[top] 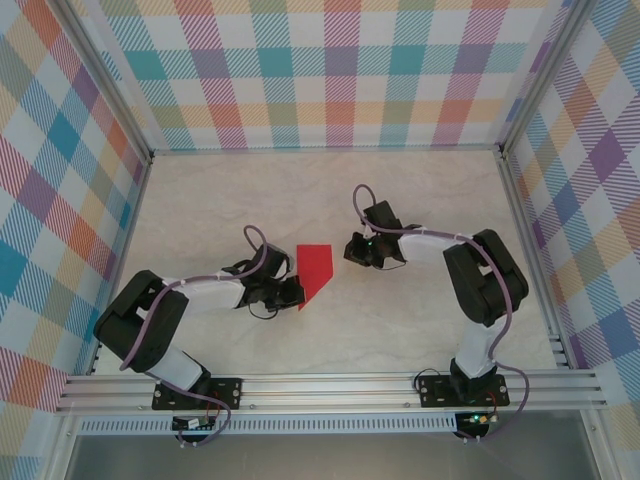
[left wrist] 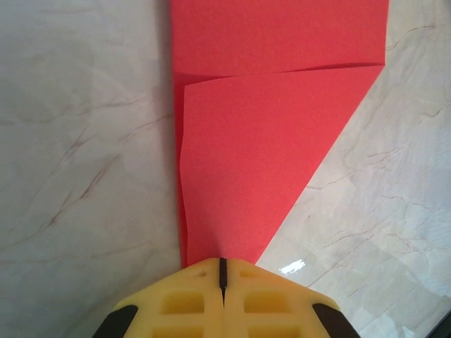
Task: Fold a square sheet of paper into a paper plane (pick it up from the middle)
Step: Third fold the triangle at the center of the table, then fourth fold the wing at the center of the table.
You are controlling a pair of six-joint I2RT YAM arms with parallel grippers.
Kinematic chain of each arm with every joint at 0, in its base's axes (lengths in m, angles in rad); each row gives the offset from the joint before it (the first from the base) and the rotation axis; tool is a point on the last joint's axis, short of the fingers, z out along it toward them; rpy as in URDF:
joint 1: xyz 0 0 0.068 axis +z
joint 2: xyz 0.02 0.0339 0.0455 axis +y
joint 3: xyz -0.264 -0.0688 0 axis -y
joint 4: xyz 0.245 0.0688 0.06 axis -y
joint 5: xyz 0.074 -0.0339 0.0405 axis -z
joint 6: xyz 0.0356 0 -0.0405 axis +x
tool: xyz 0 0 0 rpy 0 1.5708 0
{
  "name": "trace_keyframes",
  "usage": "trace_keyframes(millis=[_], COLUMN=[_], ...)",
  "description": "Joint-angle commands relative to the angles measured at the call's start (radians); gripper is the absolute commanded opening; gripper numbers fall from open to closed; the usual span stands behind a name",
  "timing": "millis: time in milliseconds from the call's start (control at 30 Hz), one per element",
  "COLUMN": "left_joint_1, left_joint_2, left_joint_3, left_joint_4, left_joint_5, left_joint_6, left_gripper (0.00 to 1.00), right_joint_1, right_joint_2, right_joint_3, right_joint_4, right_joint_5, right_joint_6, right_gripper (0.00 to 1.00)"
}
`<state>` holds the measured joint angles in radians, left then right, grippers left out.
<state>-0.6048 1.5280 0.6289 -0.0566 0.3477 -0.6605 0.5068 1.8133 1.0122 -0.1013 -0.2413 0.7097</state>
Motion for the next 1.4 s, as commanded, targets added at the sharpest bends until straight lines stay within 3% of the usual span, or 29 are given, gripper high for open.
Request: trace_keyframes(millis=[0,133,400,633,1367], left_joint_1=[-0.012,-0.012,-0.012,-0.012,-0.012], left_joint_2=[-0.076,-0.179,-0.215,-0.200,-0.215], left_joint_3=[0.016,0.043,0.021,0.006,0.003], left_joint_4=[-0.115,-0.141,-0.083,-0.063,-0.109], left_joint_5=[-0.028,-0.100,-0.192,-0.210,-0.273], left_joint_6=[0.010,0.012,-0.013,-0.044,-0.049], left_gripper=[0.14,0.30,0.42,0.56,0.65], right_joint_1=[-0.004,0.007,0.048,0.079,0.110], right_joint_2=[-0.113,-0.184,-0.173,-0.062,0.099], right_joint_3=[-0.048,-0.122,-0.174,-0.109,-0.015], right_joint_4=[-0.002,0.017,0.115,0.147,0.245], right_joint_5=[-0.004,-0.052,-0.164,-0.220,-0.410], right_joint_6=[-0.006,0.020,0.110,0.127,0.078], right_gripper=[0.20,0.39,0.51,0.50,0.37])
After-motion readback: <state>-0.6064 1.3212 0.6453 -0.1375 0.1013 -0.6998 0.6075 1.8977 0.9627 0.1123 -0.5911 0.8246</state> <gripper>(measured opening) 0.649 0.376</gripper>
